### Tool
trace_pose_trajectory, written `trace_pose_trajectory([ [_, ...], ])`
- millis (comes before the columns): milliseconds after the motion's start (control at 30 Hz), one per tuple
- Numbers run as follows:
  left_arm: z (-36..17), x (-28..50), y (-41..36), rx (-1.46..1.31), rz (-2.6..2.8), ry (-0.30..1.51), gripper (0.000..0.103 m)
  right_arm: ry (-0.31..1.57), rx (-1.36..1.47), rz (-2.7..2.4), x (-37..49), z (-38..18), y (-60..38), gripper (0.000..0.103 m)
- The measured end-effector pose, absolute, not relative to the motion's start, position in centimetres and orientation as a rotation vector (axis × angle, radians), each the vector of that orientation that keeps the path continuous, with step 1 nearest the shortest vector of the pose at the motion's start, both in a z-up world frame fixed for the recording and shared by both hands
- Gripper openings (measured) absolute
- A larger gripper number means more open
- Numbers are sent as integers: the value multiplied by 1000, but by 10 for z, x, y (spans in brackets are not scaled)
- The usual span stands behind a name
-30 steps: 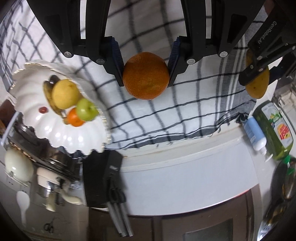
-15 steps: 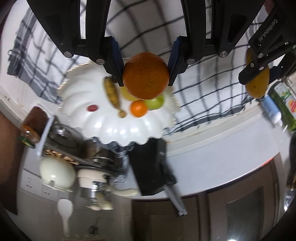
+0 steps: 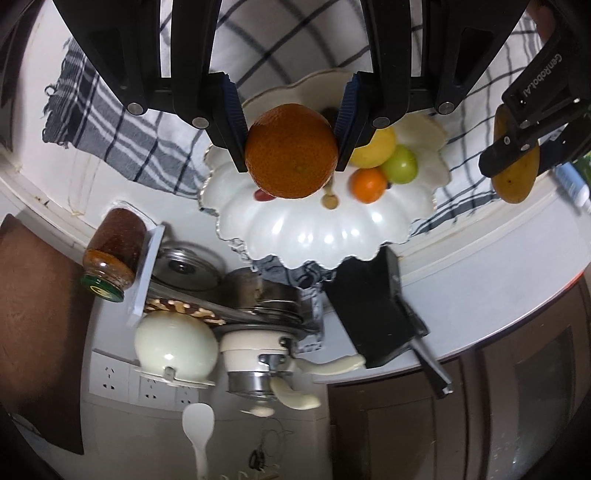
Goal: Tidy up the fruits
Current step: 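Lift and carry the mango and orange over the white bowl, then open the left gripper to drop the mango while the right gripper drops the orange into the bowl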
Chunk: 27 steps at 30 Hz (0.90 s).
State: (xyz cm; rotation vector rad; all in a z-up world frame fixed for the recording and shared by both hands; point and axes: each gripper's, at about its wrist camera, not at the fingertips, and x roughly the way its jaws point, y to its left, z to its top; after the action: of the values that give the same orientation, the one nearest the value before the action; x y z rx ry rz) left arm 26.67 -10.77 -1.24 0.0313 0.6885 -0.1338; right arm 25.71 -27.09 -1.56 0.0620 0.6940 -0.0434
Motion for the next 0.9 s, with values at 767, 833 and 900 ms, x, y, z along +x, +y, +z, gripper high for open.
trace_pose_trajectory([
  [767, -54, 345, -165, 93, -245, 776, 50, 826, 92, -26, 328, -63, -307, 45],
  [833, -54, 344, -166, 97, -244, 764, 53, 832, 100, -21, 330, -66, -308, 46],
  [900, -52, 343, -166, 113, -235, 745, 65, 836, 101, -19, 332, -68, -308, 46],
])
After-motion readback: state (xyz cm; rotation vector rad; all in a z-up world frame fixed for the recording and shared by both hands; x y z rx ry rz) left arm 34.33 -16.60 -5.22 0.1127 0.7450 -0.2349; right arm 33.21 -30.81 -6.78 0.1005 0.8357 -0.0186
